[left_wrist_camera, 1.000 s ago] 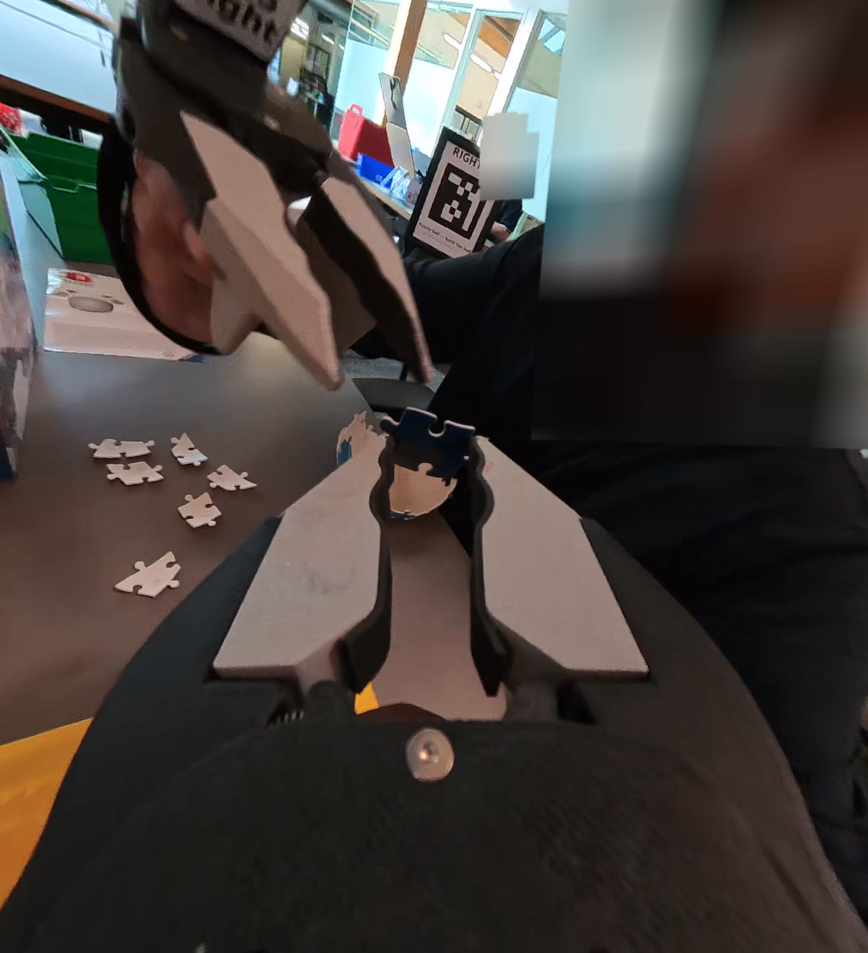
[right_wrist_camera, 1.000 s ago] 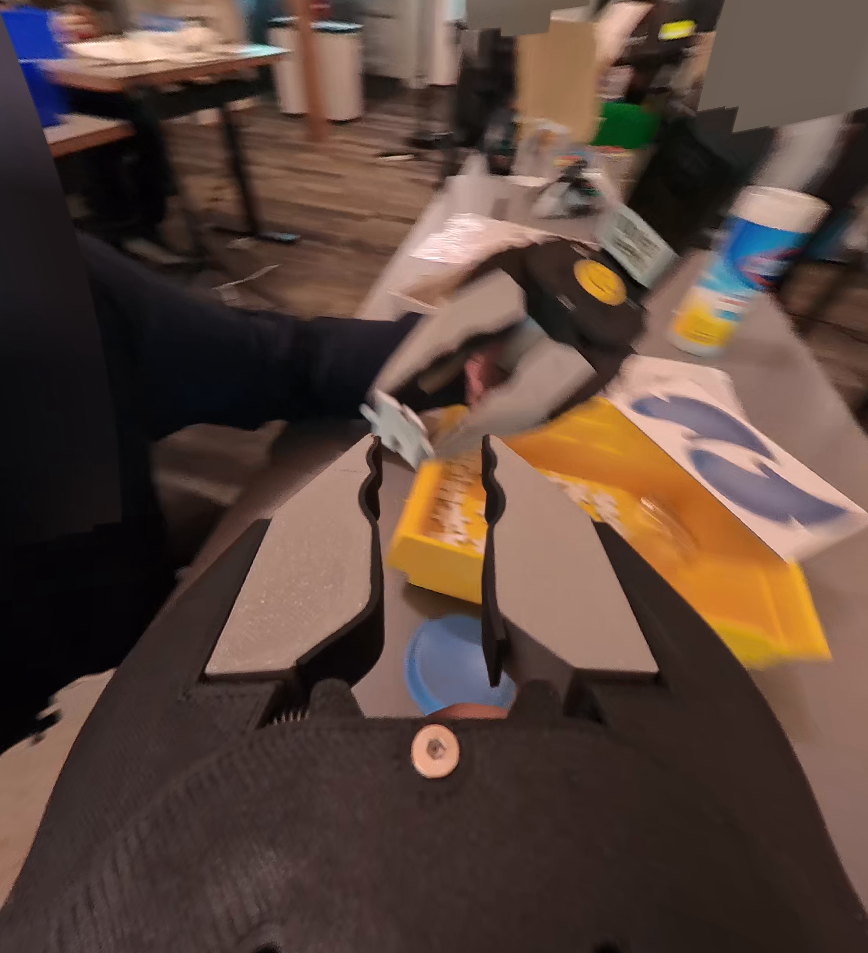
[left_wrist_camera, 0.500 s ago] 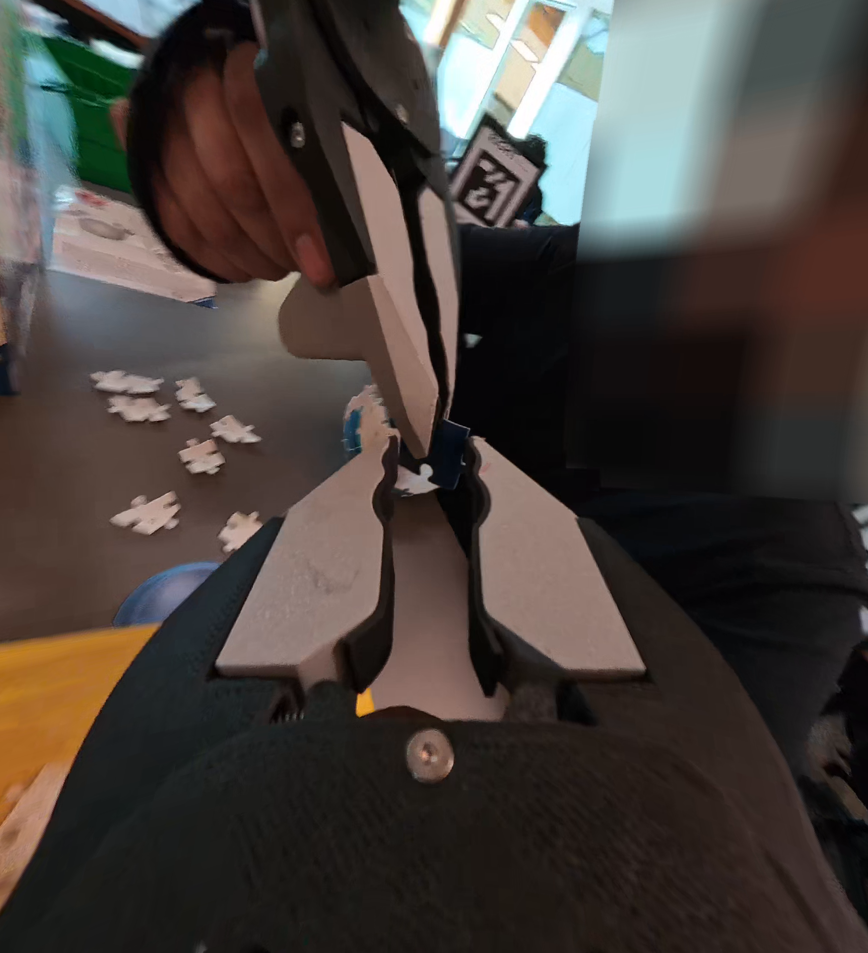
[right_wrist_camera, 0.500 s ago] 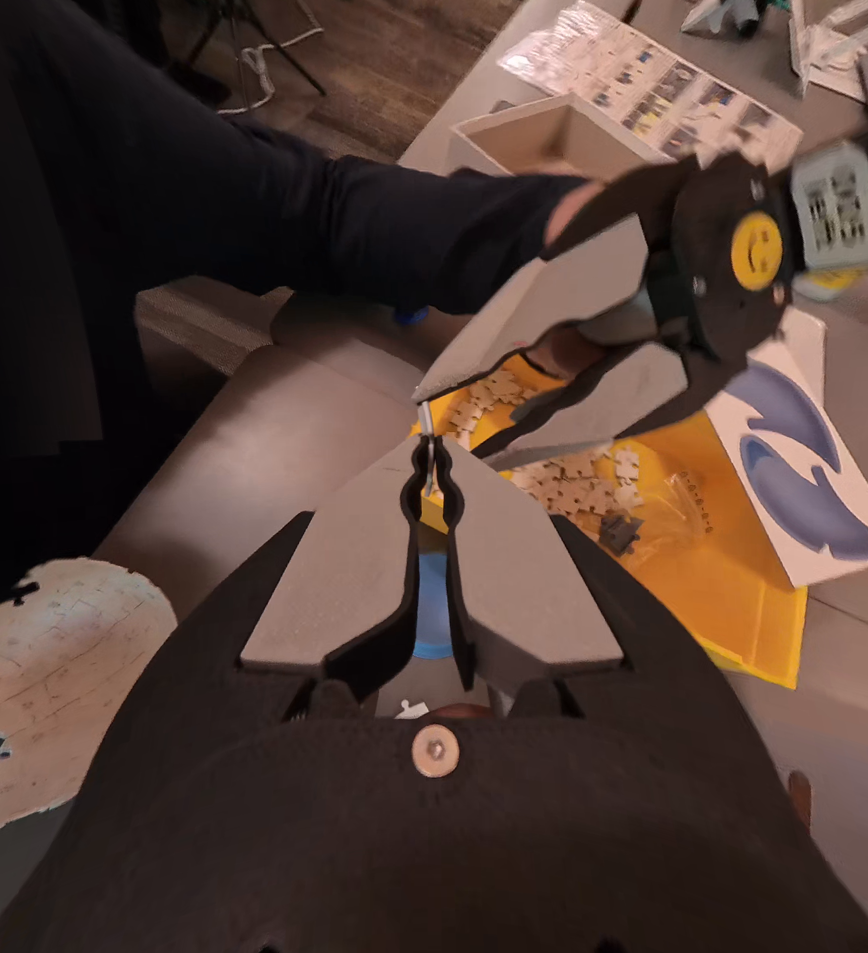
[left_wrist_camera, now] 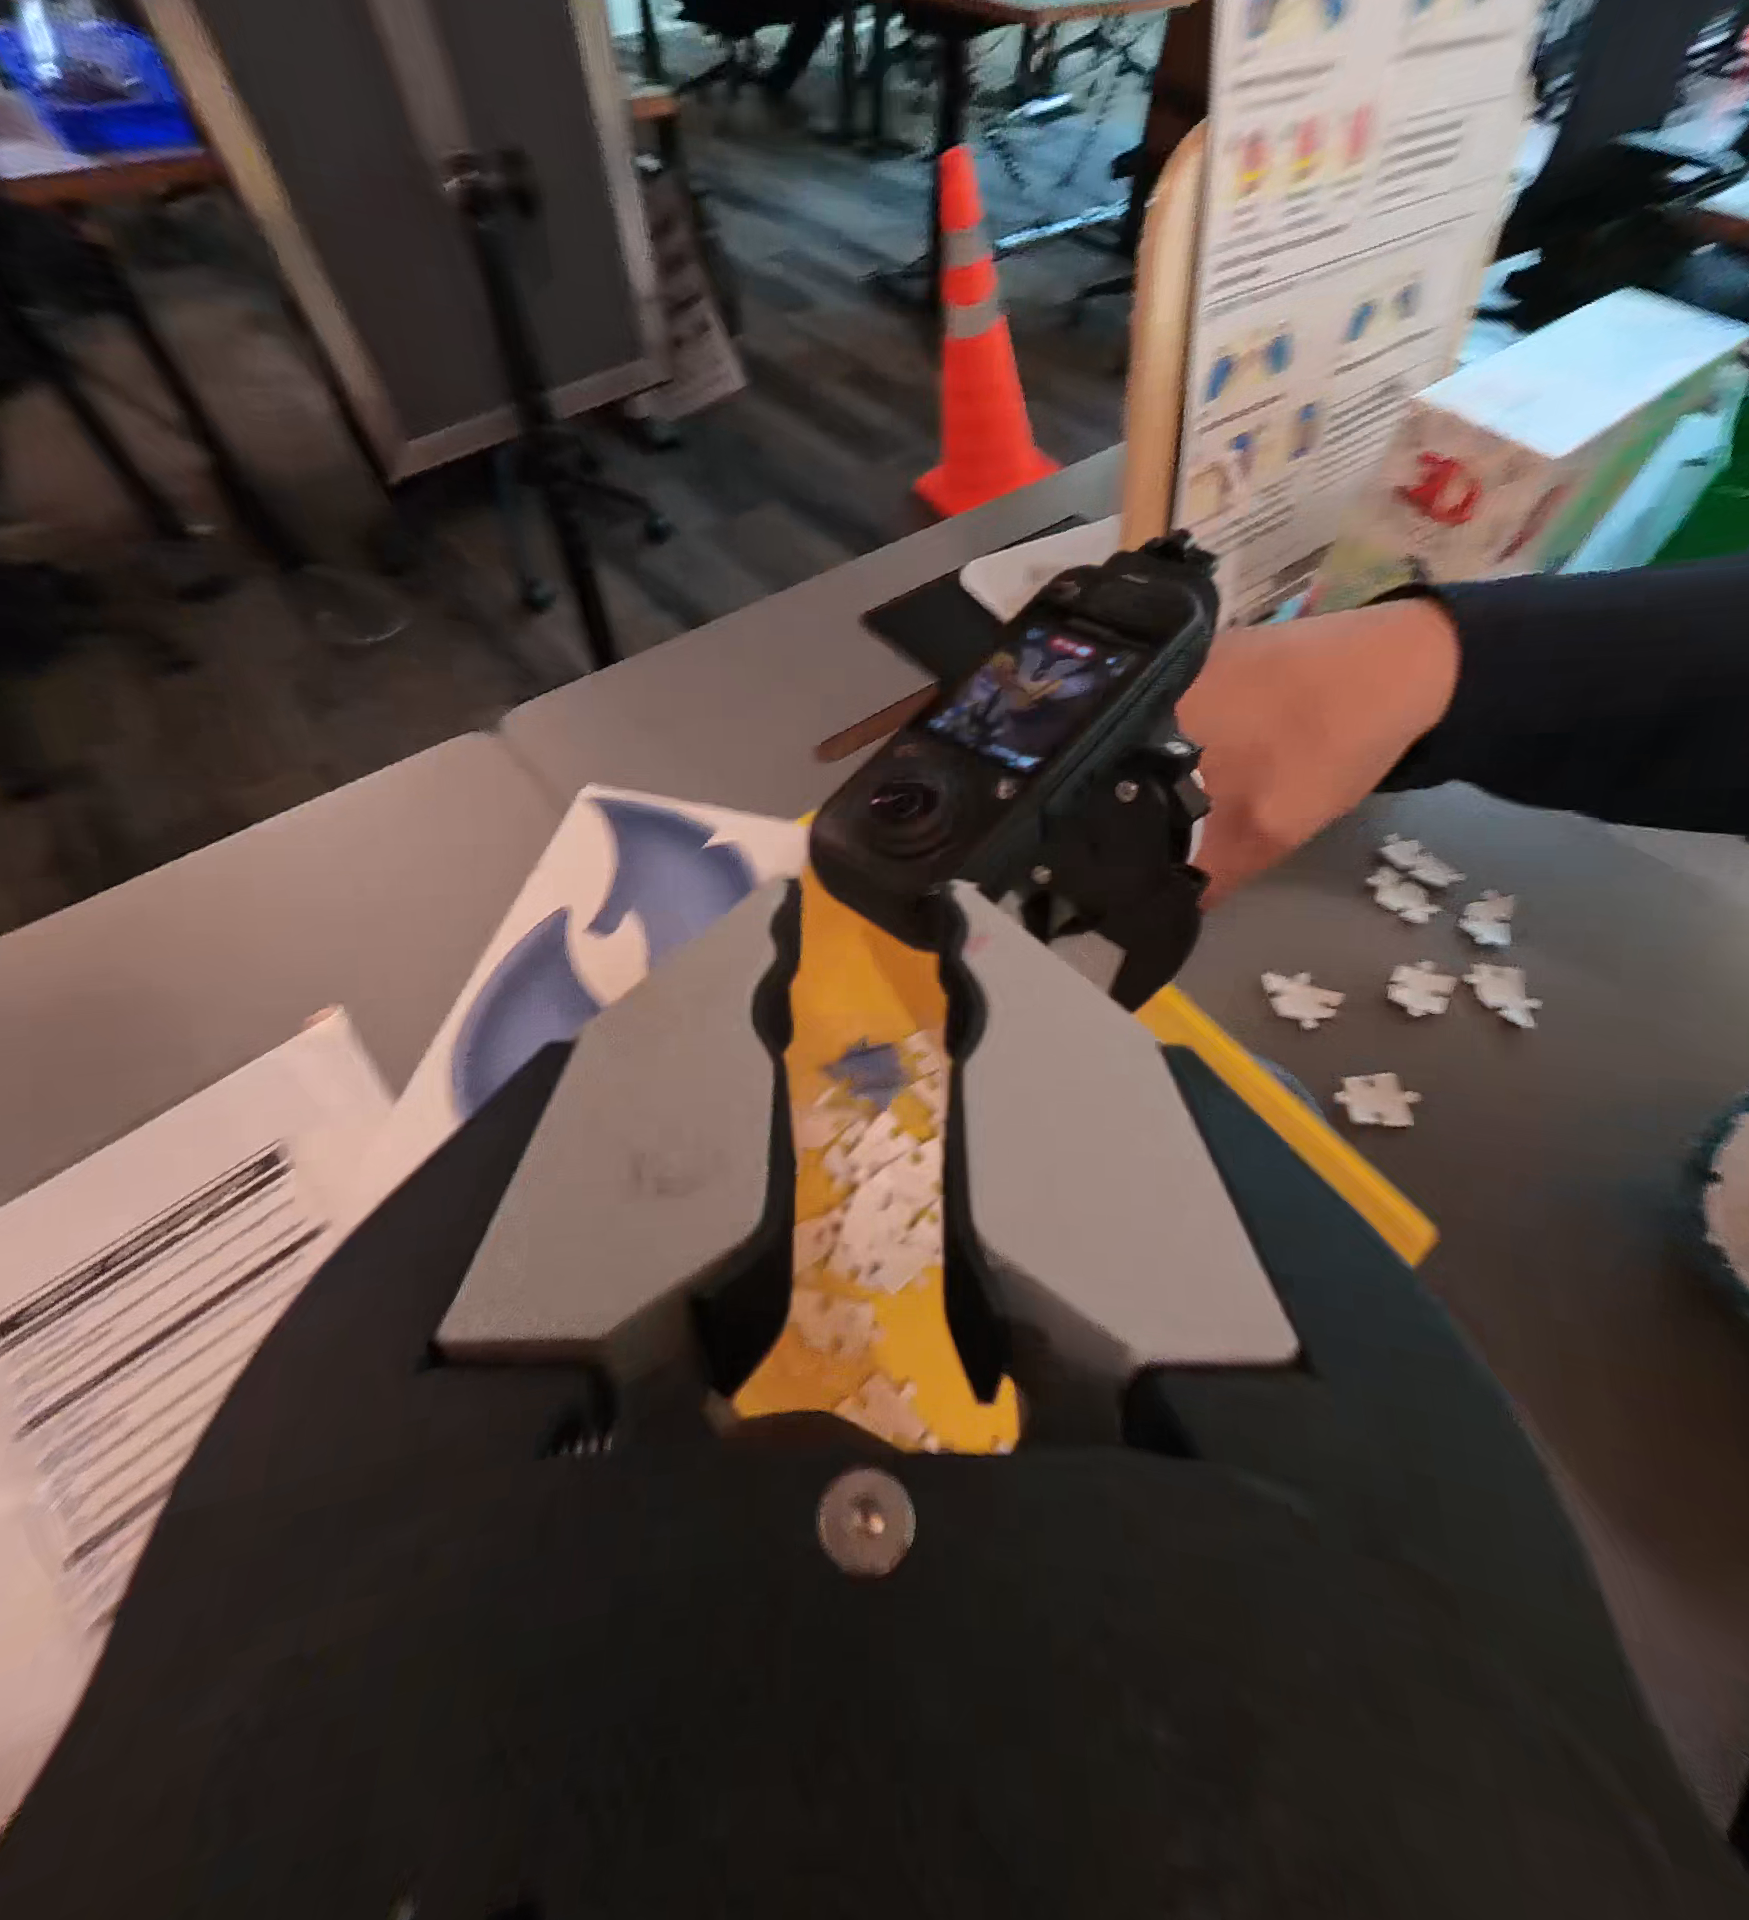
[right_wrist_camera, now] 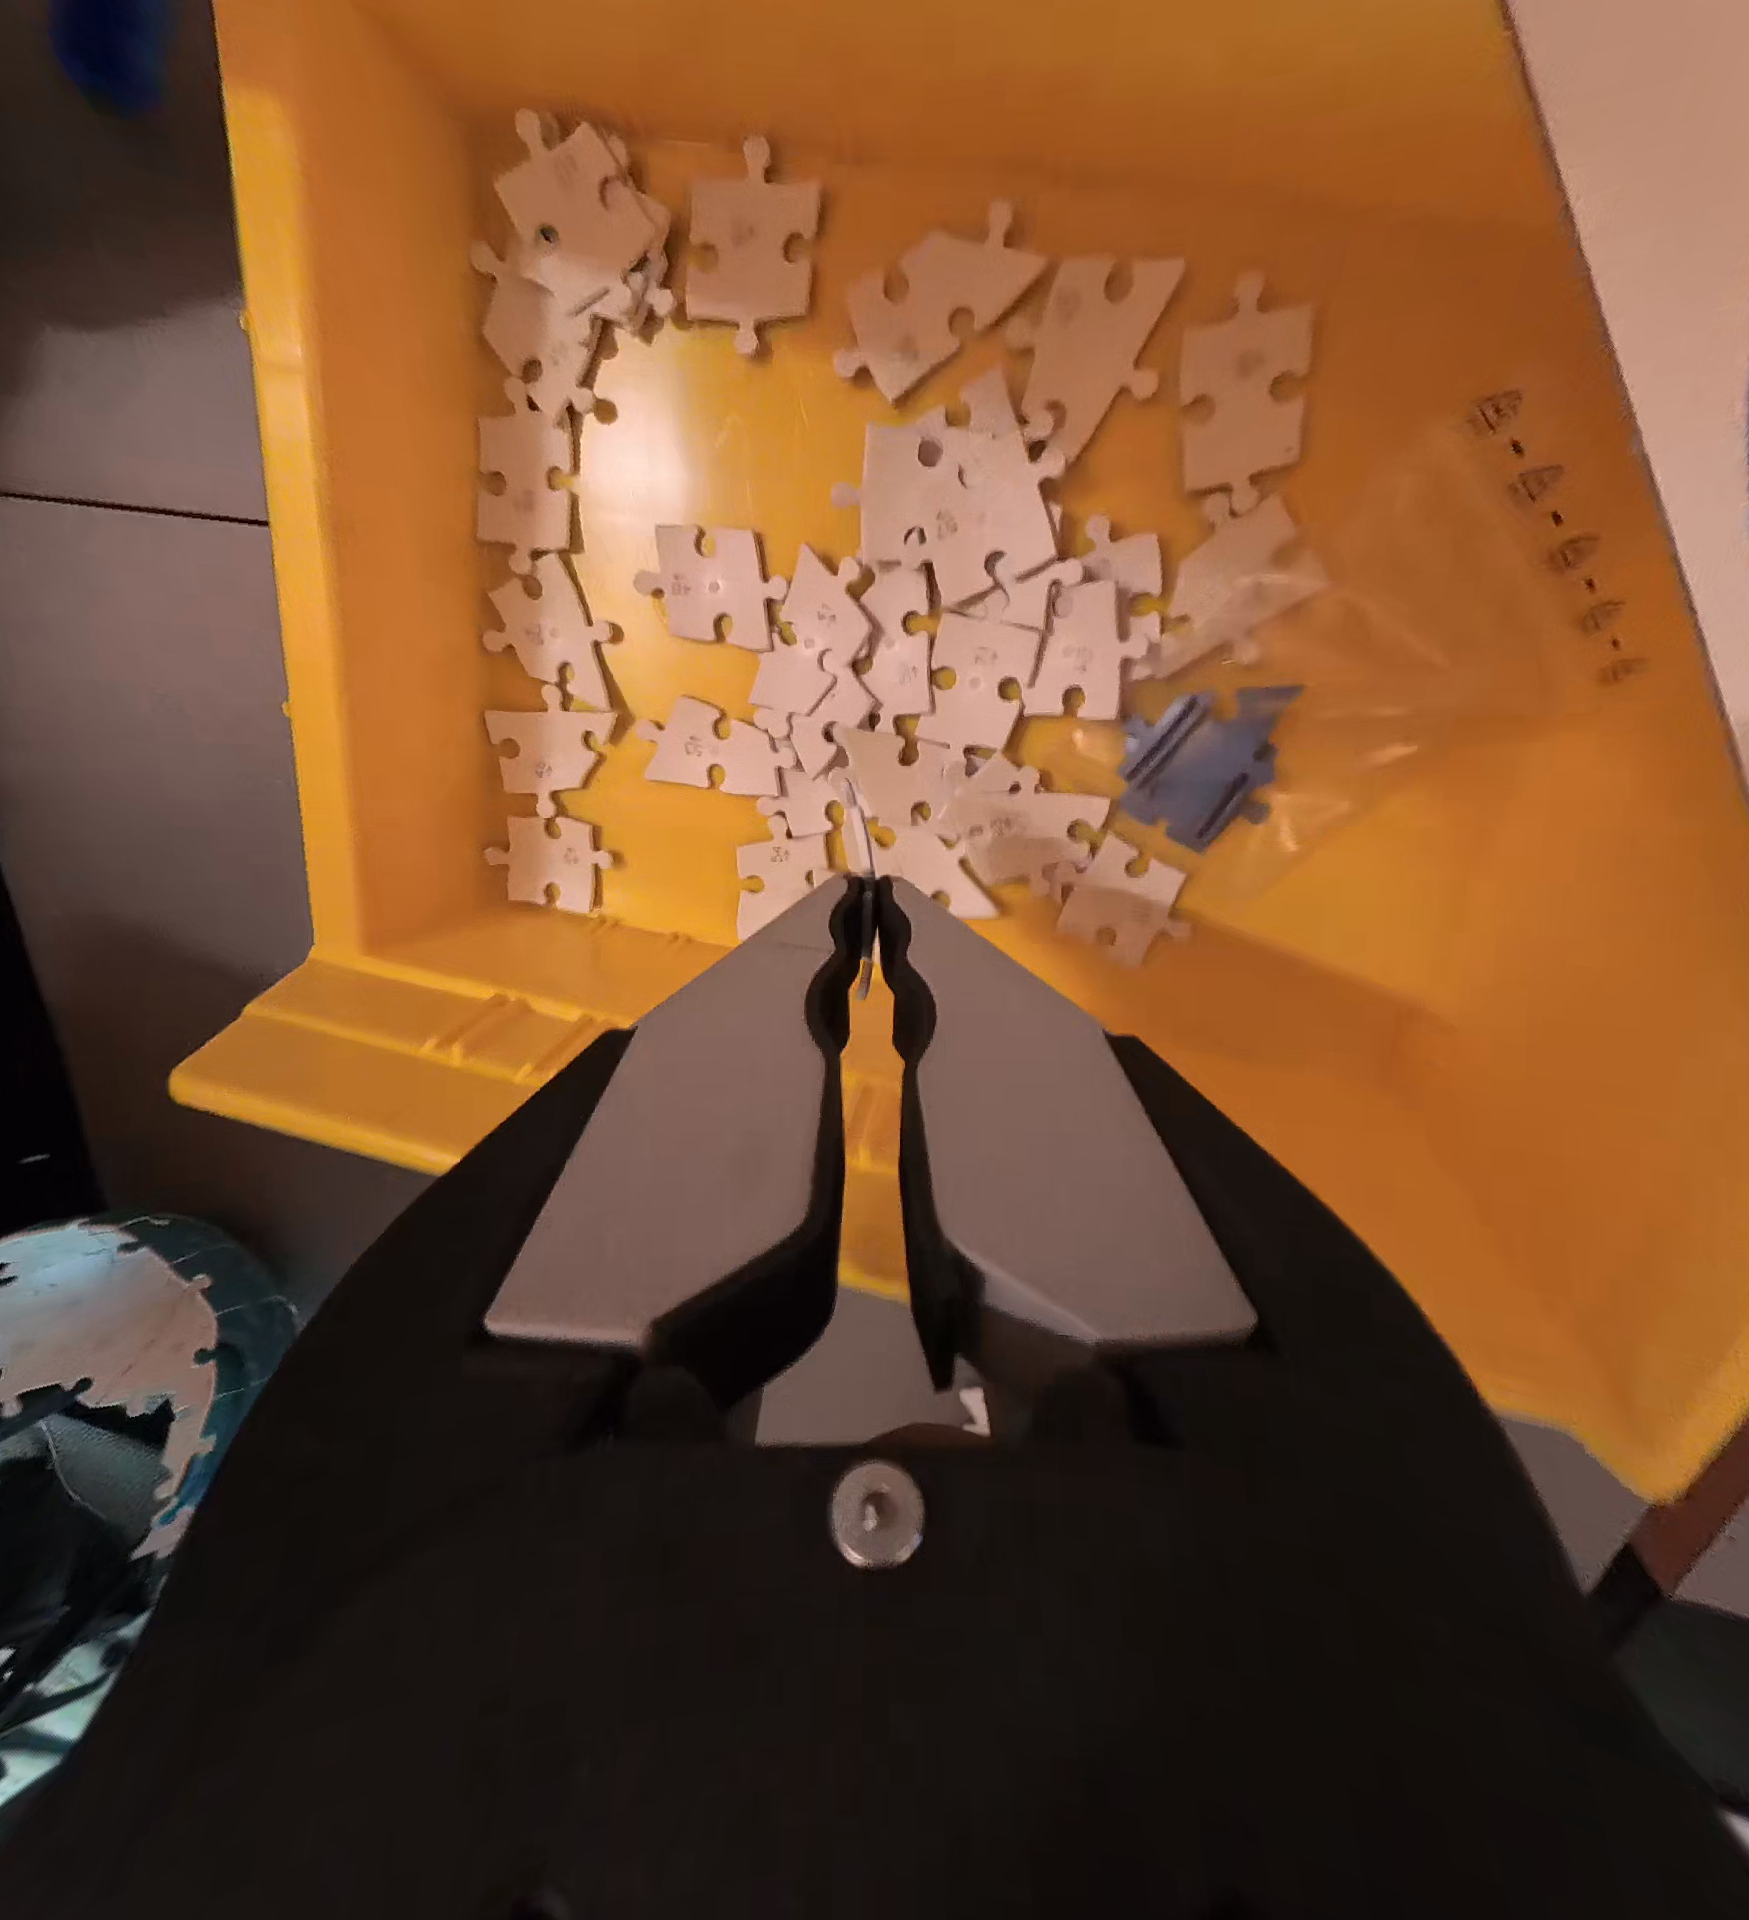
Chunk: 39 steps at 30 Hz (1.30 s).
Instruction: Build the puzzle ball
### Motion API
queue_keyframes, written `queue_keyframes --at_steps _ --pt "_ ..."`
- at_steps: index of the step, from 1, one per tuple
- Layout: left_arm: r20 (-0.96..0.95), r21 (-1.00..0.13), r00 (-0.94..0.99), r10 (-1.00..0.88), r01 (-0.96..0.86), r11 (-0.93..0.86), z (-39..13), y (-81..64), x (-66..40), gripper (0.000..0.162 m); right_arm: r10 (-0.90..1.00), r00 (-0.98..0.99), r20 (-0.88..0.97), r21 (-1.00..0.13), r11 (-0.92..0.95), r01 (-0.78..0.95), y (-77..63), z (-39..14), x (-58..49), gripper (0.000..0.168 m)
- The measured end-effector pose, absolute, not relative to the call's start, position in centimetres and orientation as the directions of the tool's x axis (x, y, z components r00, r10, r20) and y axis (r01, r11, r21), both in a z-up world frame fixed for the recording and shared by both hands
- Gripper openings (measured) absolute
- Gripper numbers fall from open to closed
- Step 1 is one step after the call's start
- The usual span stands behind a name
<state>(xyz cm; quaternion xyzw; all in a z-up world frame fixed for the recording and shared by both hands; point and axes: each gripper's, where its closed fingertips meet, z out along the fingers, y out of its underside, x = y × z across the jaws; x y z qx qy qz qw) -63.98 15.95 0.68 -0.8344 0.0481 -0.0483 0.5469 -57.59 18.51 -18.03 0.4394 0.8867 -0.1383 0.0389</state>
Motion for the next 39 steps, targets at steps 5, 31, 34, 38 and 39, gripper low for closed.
queue_keyframes --at_steps 5,31,34,38,39 --pt "0.095 -0.921 0.994 0.047 0.106 -0.374 0.9 12.9 -70.2 0.028 0.799 -0.476 -0.366 -0.254 0.407 0.878 17.3 -18.3 -58.5 0.0" --pt "0.004 -0.612 0.976 -0.217 -0.169 -0.772 -10.4 14.4 -63.1 0.032 0.964 -0.258 0.065 -0.894 0.171 0.413 23.0 -6.3 -41.2 0.049" --pt "-0.042 -0.455 0.968 -0.246 -0.237 -0.858 -14.4 14.0 -62.2 0.028 0.971 -0.216 0.099 -0.902 0.179 0.394 24.2 -7.8 -38.3 0.049" --pt "-0.101 -0.142 0.938 -0.33 -0.342 -0.929 -19.6 11.9 -61.1 0.027 0.975 -0.195 0.103 -0.919 0.168 0.356 25.0 -9.1 -36.4 0.048" --pt "-0.117 -0.066 0.926 -0.358 -0.367 -0.928 -20.6 11.1 -61.1 0.027 0.975 -0.197 0.102 -0.921 0.168 0.352 25.0 -9.5 -36.2 0.048"
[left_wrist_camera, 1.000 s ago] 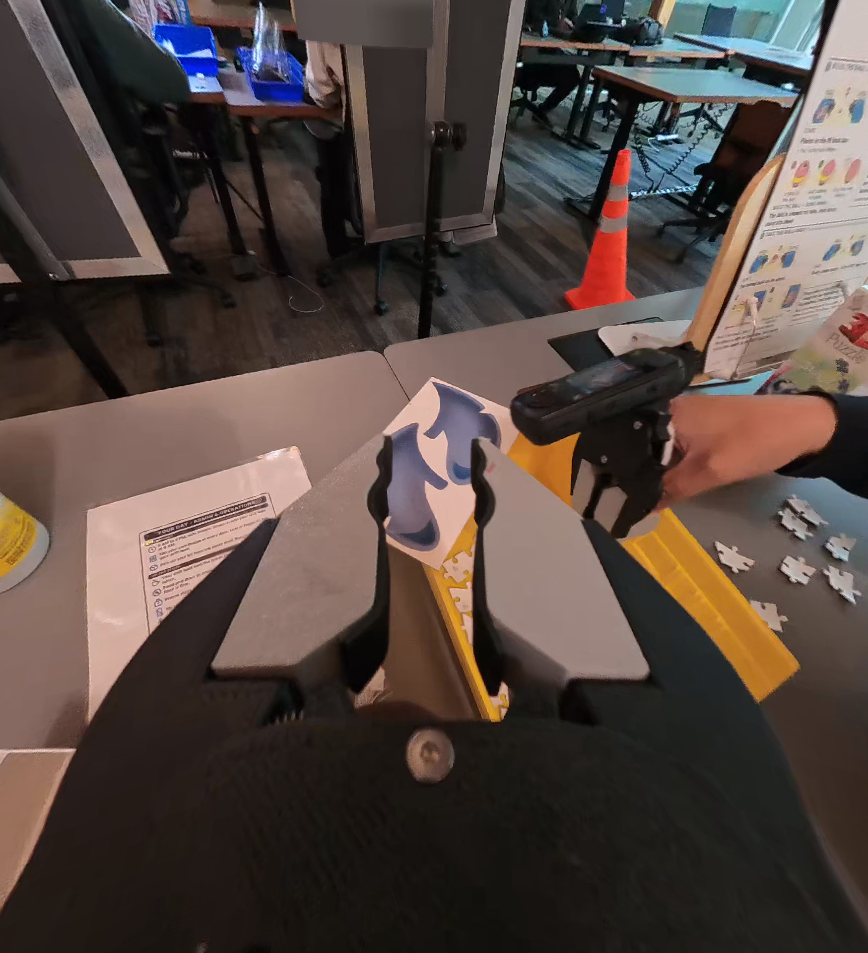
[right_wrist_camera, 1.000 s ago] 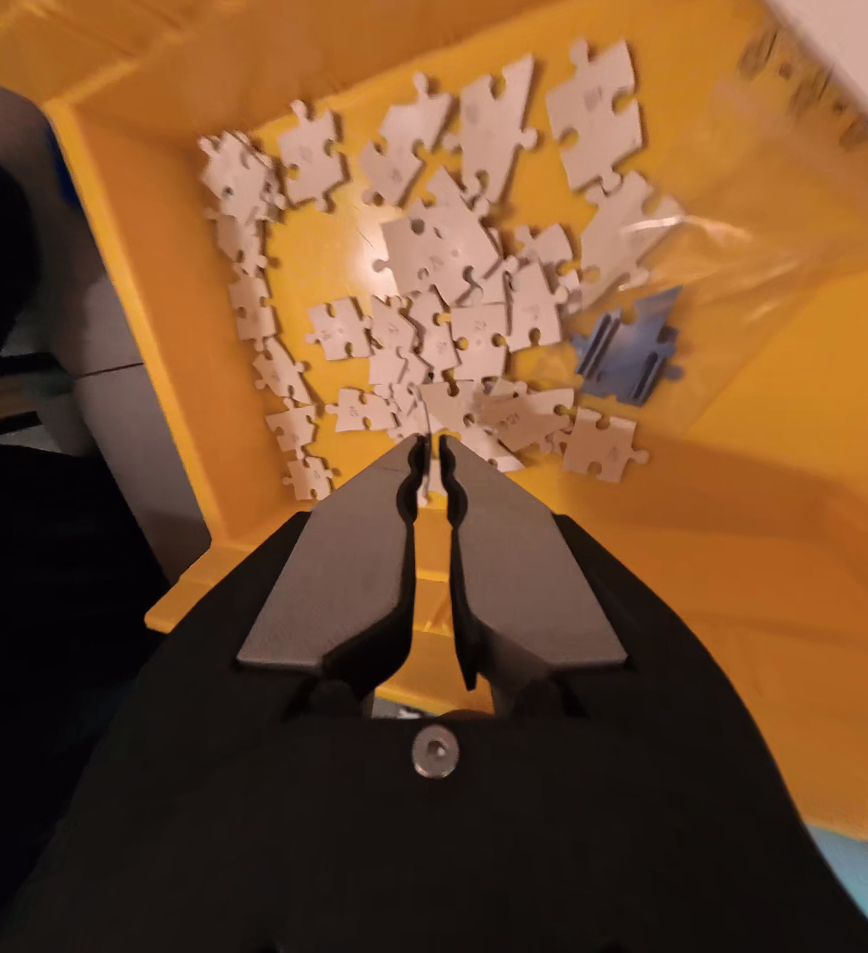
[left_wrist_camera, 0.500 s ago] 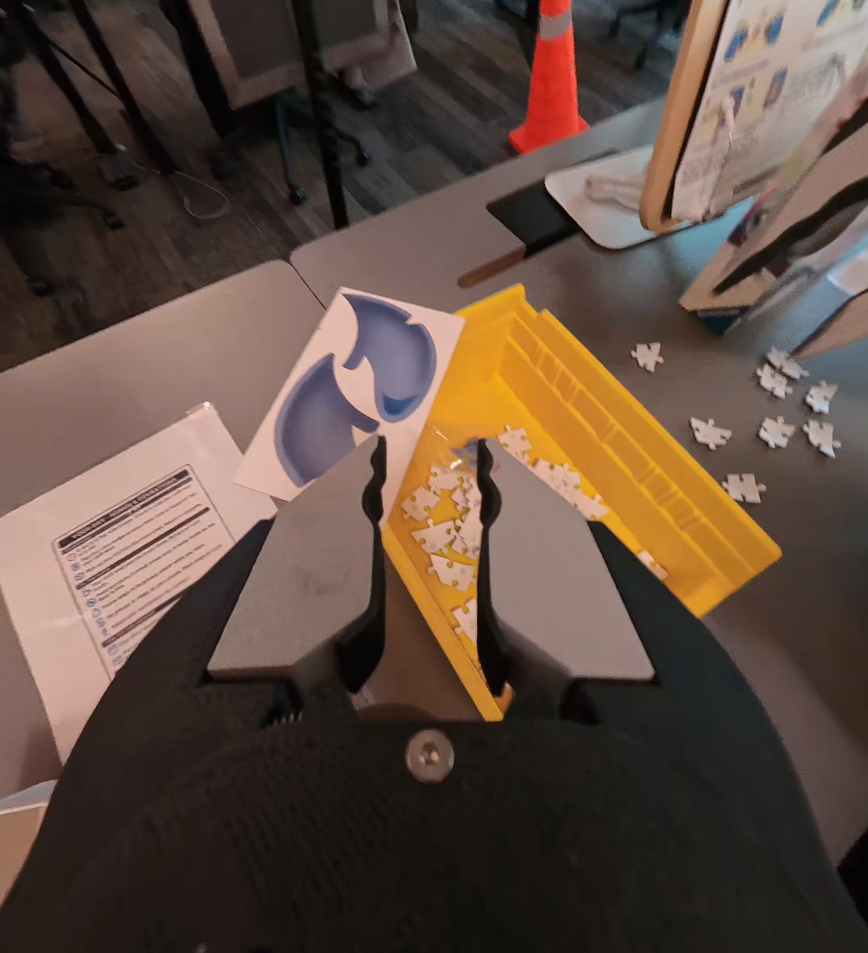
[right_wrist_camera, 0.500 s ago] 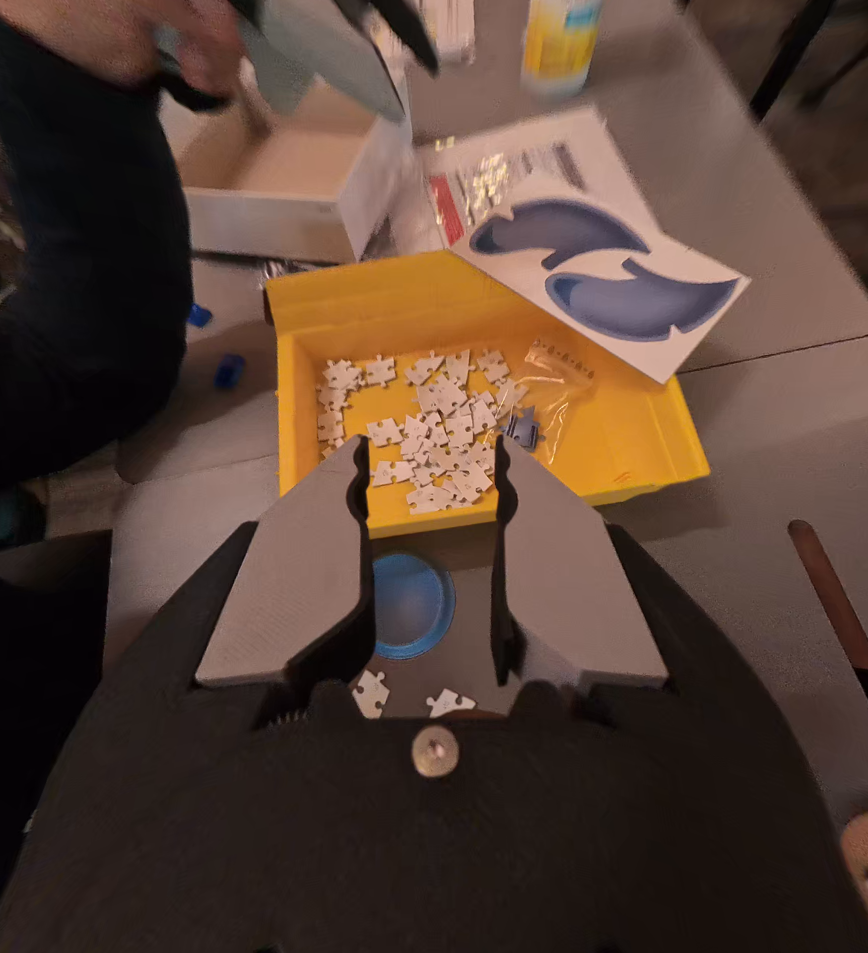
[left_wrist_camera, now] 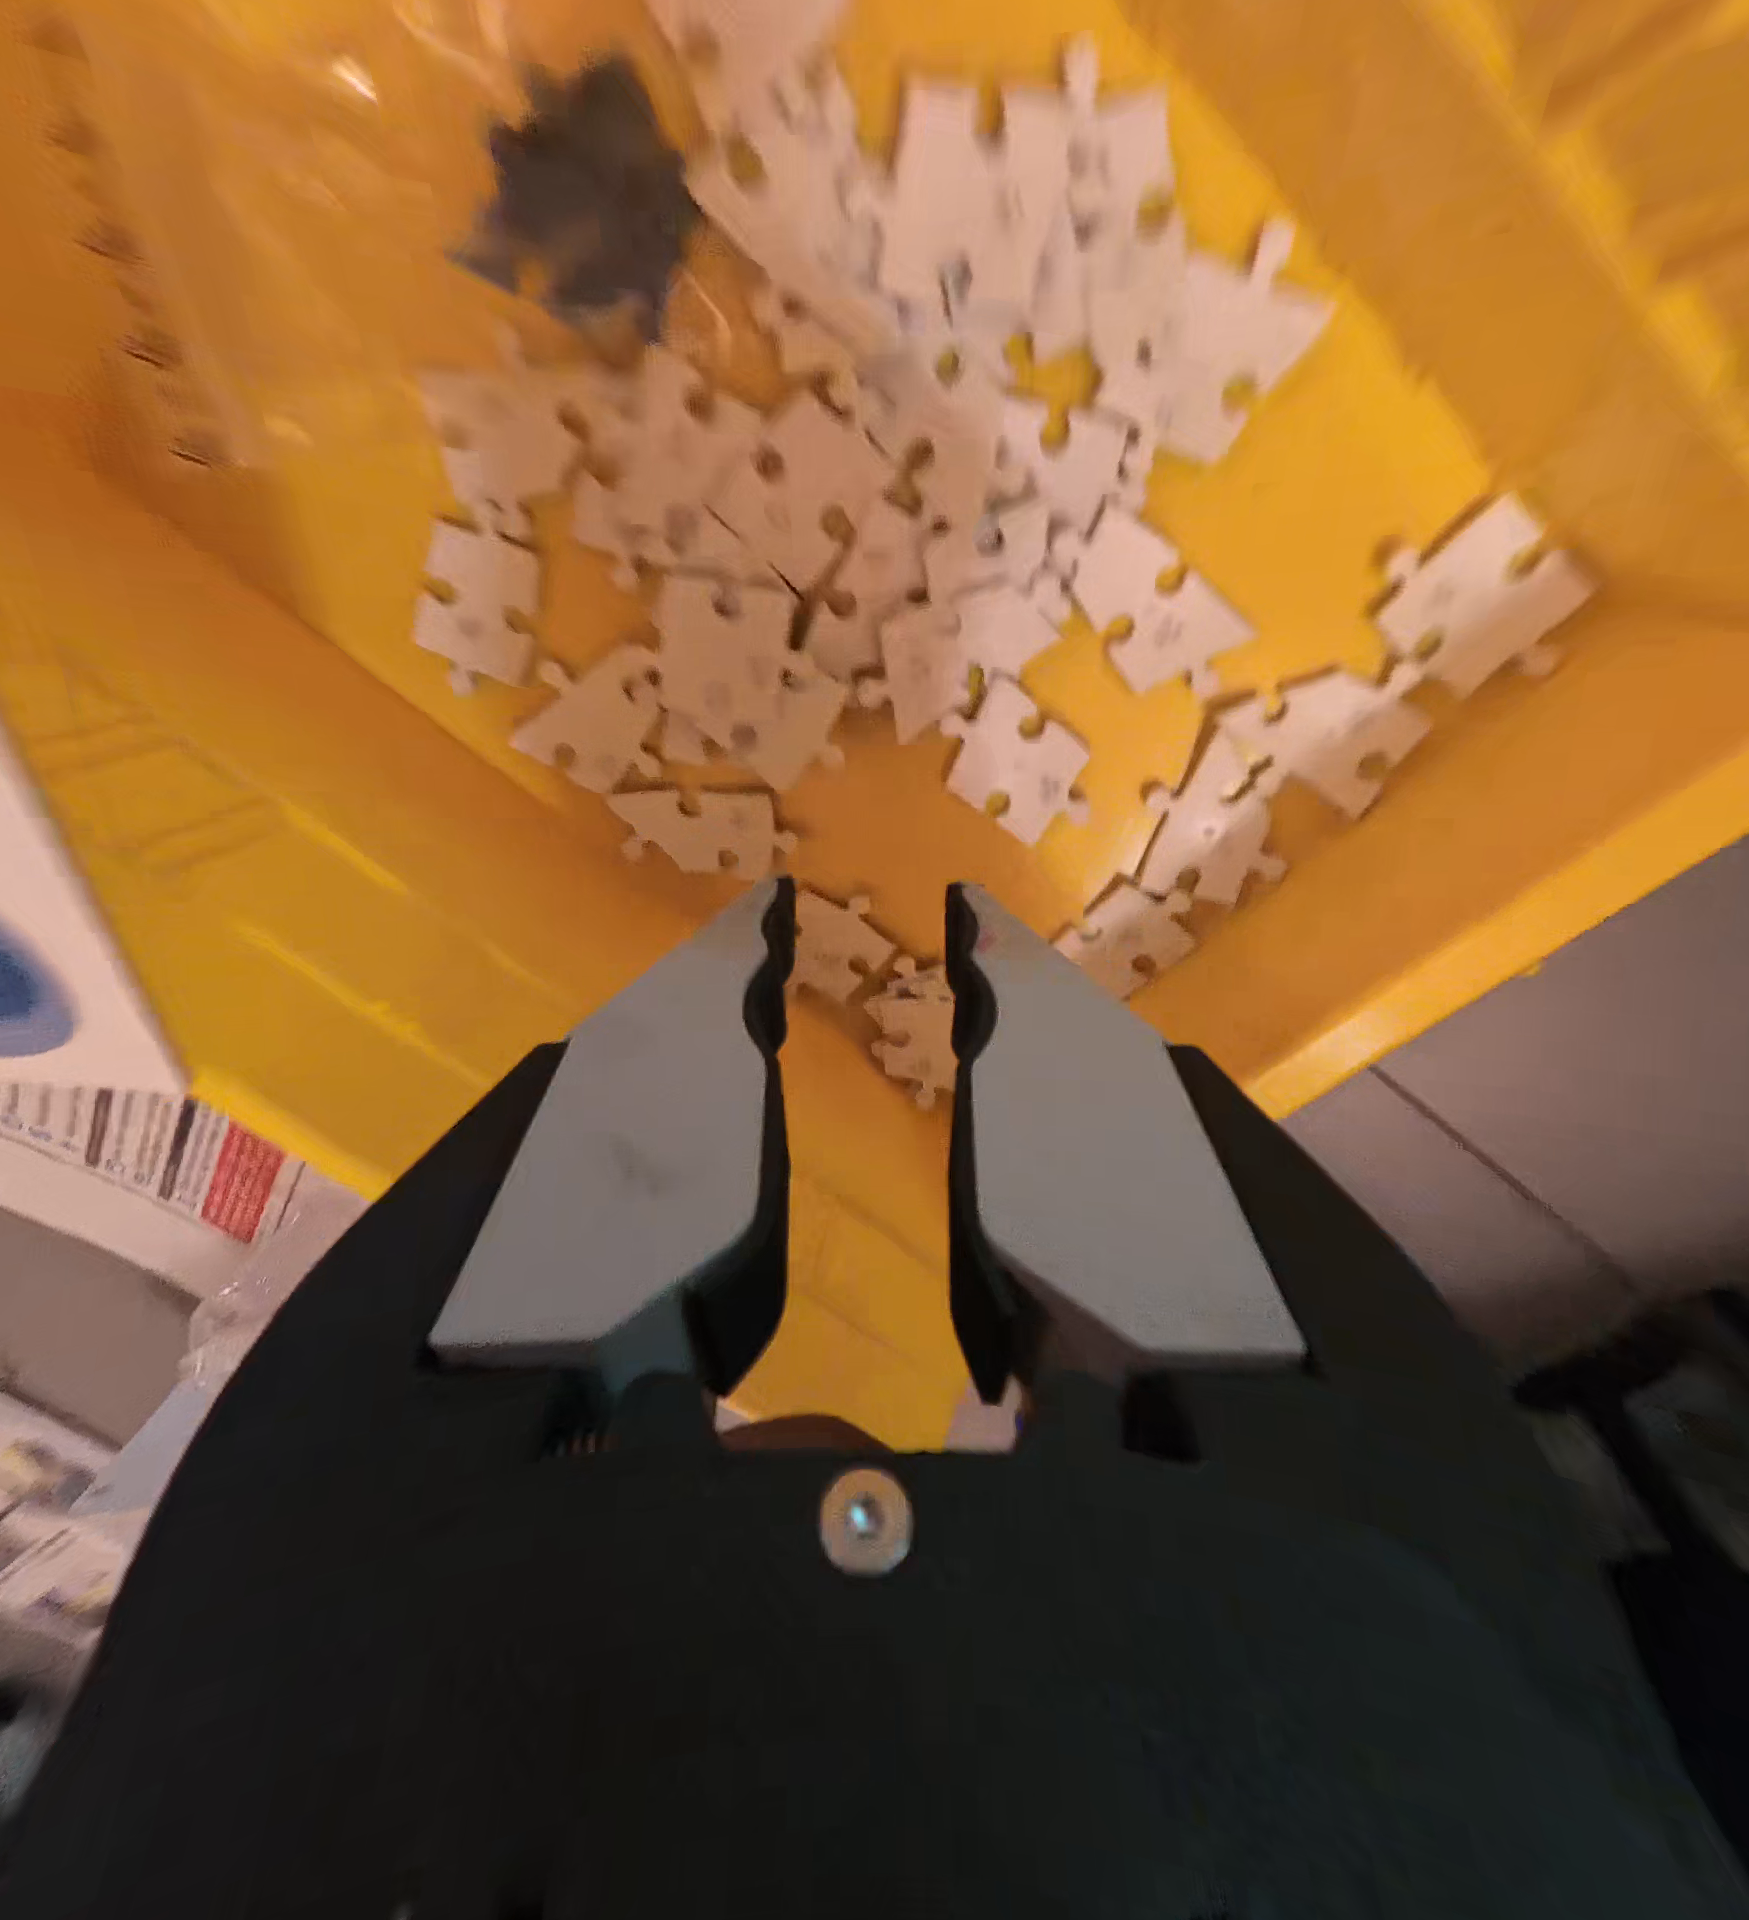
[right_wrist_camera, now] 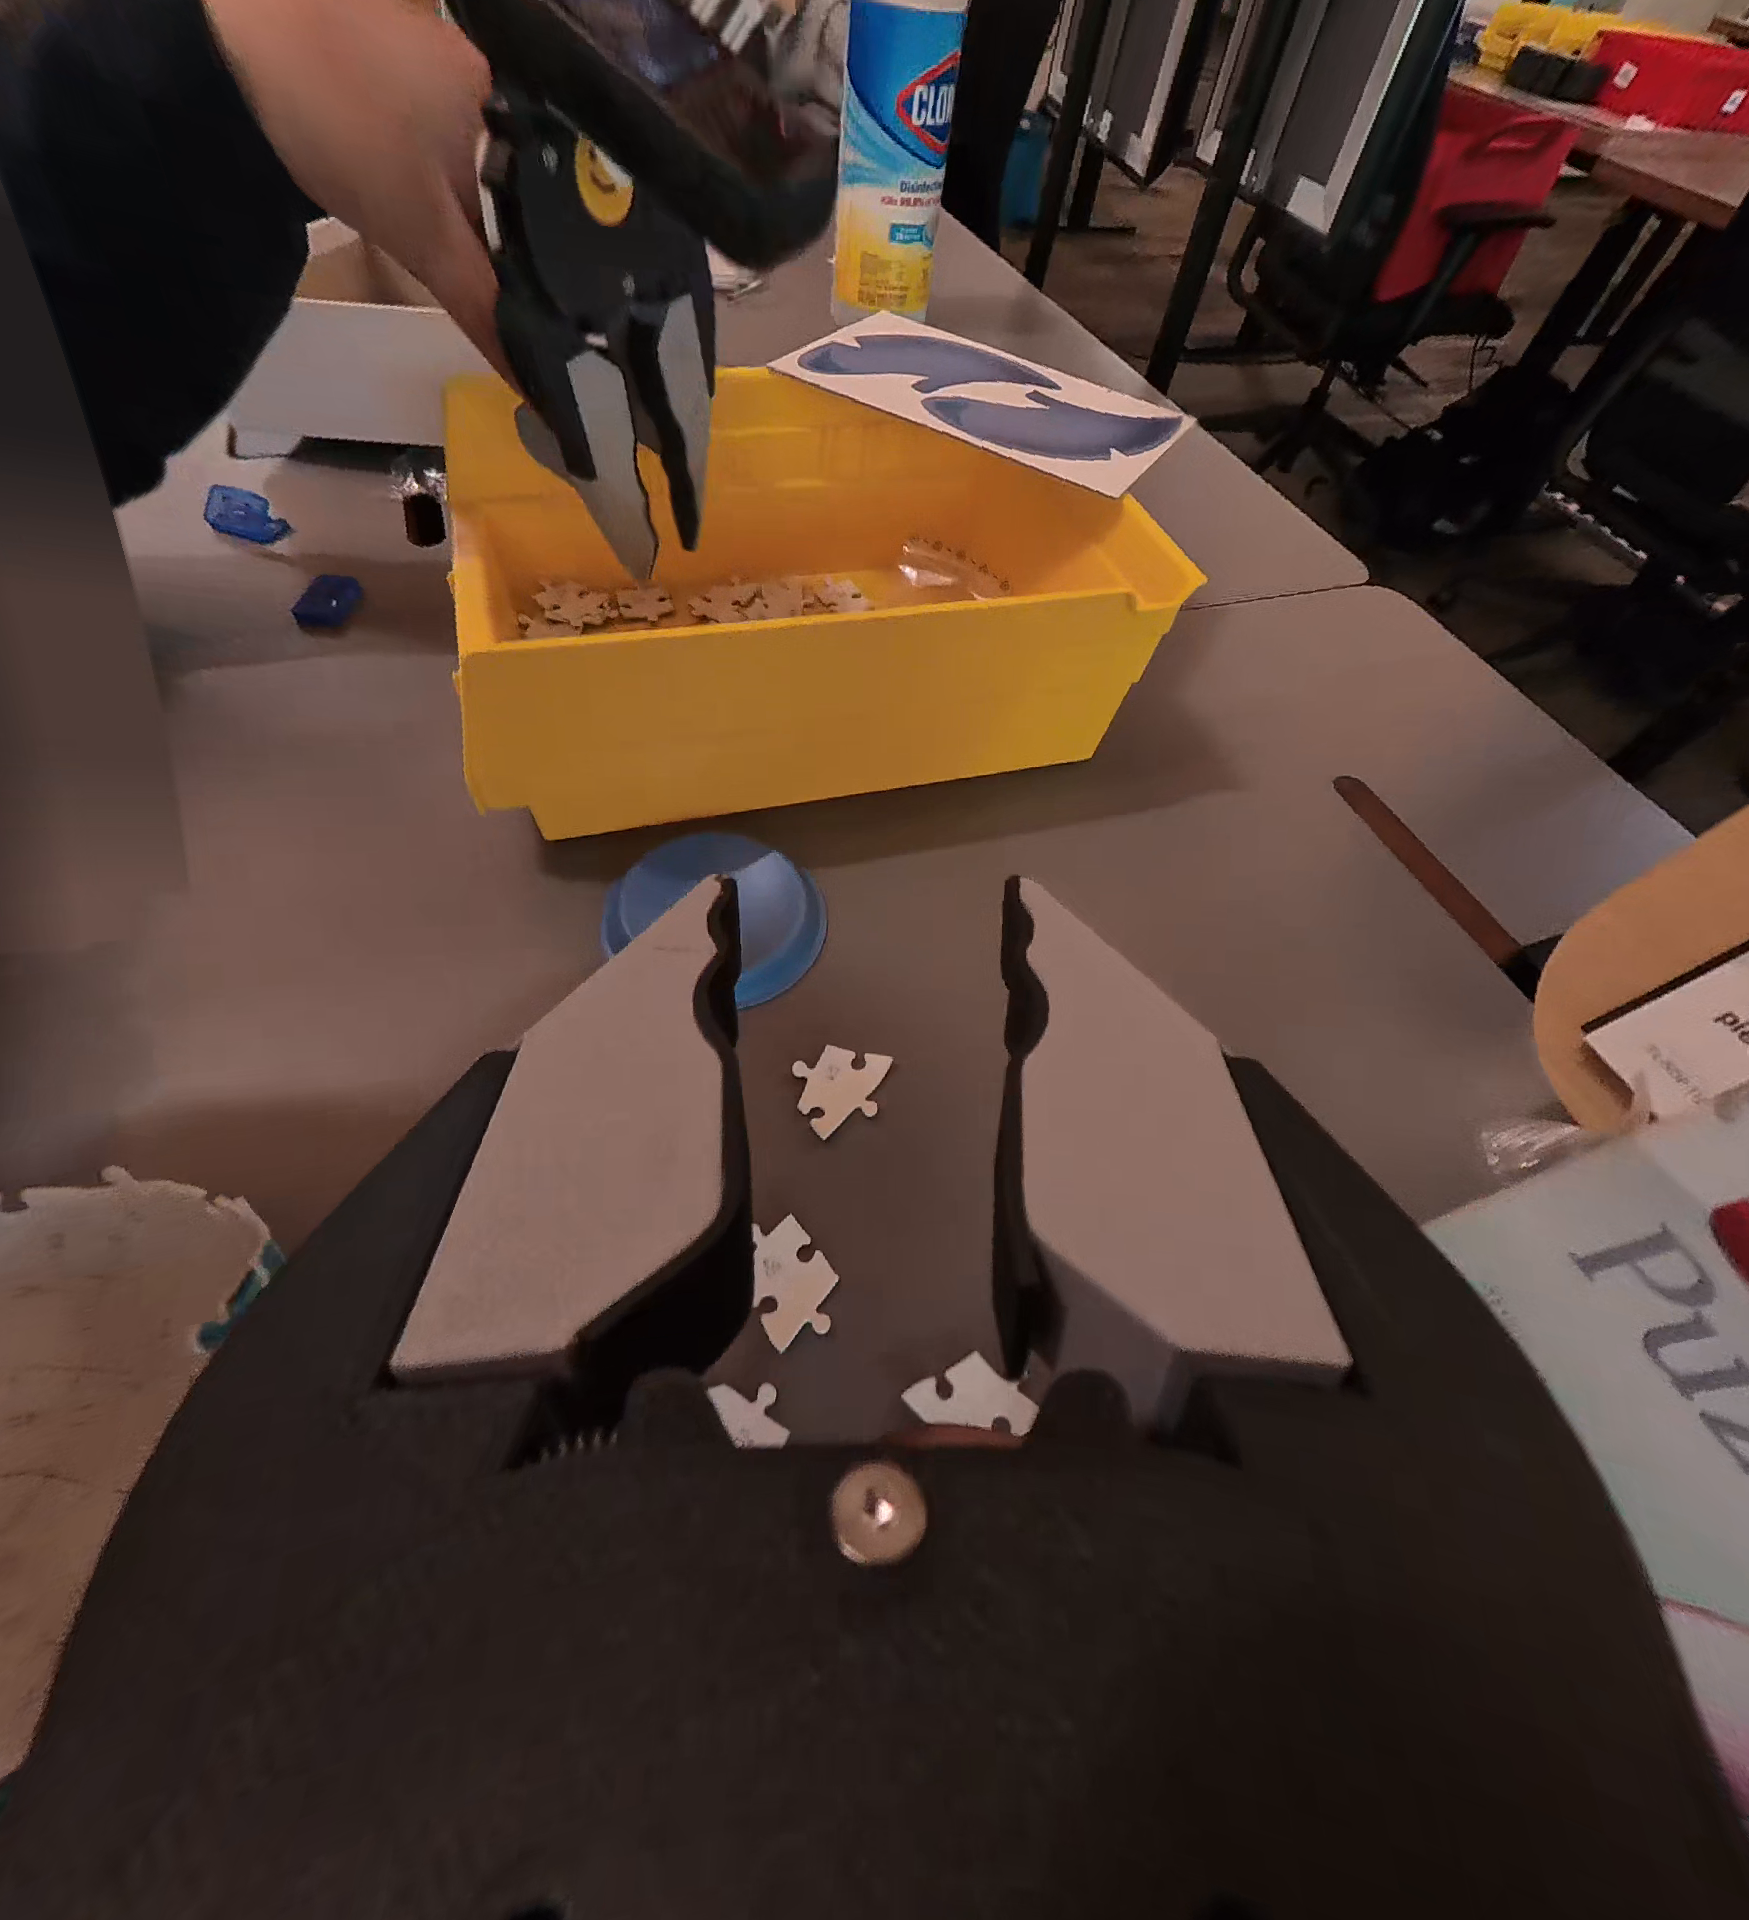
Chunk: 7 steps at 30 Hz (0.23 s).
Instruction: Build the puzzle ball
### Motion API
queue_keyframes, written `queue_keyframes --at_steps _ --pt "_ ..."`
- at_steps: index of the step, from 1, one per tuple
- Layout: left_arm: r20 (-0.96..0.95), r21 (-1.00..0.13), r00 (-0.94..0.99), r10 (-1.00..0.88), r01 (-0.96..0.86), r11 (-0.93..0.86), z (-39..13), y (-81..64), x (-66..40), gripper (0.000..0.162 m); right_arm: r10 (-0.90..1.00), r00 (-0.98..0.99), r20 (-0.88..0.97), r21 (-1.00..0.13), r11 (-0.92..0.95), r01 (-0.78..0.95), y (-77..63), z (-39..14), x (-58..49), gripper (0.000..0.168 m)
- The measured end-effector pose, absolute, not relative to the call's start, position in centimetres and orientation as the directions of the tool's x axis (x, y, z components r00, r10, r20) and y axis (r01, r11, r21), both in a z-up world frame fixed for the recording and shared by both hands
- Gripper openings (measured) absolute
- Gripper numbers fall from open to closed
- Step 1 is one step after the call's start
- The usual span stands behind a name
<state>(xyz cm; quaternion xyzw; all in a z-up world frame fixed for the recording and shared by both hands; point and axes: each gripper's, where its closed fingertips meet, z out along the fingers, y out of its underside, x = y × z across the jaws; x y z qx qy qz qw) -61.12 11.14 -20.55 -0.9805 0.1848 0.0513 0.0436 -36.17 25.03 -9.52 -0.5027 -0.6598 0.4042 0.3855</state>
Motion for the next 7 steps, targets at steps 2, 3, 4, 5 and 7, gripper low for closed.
queue_keyframes --at_steps 2,3,4,5,7 --pt "-0.116 0.05 0.911 -0.396 -0.393 -0.918 -22.3 9.9 -60.8 0.028 0.973 -0.202 0.111 -0.919 0.178 0.353 25.2 -10.5 -35.8 0.048" --pt "-0.111 0.108 0.906 -0.409 -0.399 -0.911 -23.2 9.2 -60.9 0.028 0.972 -0.203 0.119 -0.915 0.187 0.356 25.3 -11.0 -35.6 0.048" --pt "-0.126 0.157 0.899 -0.421 -0.401 -0.903 -24.0 8.9 -61.2 0.028 0.971 -0.203 0.127 -0.912 0.195 0.36 25.4 -11.4 -35.5 0.048" --pt "-0.152 0.196 0.889 -0.432 -0.401 -0.895 -24.7 8.8 -61.8 0.028 0.97 -0.203 0.134 -0.911 0.201 0.36 25.6 -11.8 -35.4 0.047" --pt "-0.137 0.206 0.893 -0.428 -0.397 -0.894 -24.9 9.2 -61.7 0.009 0.971 -0.2 0.133 -0.912 0.198 0.358 25.8 -12.1 -35.3 0.046"
